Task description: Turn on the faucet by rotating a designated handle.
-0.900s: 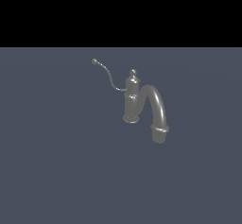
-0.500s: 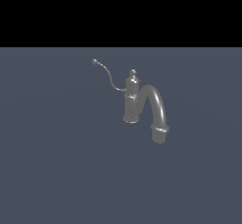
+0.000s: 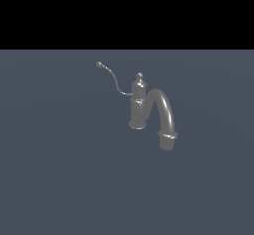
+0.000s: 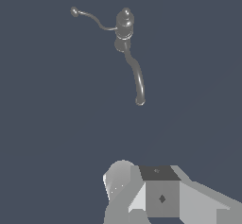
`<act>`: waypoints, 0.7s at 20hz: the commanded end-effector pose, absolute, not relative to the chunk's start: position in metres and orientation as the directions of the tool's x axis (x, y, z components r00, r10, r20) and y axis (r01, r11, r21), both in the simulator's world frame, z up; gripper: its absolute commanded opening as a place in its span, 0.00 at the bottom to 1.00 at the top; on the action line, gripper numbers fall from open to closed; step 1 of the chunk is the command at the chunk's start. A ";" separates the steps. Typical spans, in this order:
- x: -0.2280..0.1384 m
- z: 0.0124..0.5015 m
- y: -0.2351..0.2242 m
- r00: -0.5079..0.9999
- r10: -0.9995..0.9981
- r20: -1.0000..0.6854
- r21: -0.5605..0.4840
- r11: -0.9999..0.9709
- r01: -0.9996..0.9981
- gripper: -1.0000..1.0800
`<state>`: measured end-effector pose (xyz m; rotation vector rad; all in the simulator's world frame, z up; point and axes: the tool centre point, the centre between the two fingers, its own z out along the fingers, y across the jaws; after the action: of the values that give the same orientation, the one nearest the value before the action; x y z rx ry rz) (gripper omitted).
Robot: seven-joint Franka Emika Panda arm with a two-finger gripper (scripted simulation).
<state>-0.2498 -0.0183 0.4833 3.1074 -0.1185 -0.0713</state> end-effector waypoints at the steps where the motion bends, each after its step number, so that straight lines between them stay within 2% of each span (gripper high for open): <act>1: -0.246 0.482 -0.018 0.995 -0.091 -0.044 0.031 -0.996 -0.090 0.00; 14: -0.191 0.467 -0.008 0.959 -0.281 -0.040 0.008 -0.960 -0.281 0.00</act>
<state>-0.1994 -0.0095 0.4704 3.1096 -0.3961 -0.0645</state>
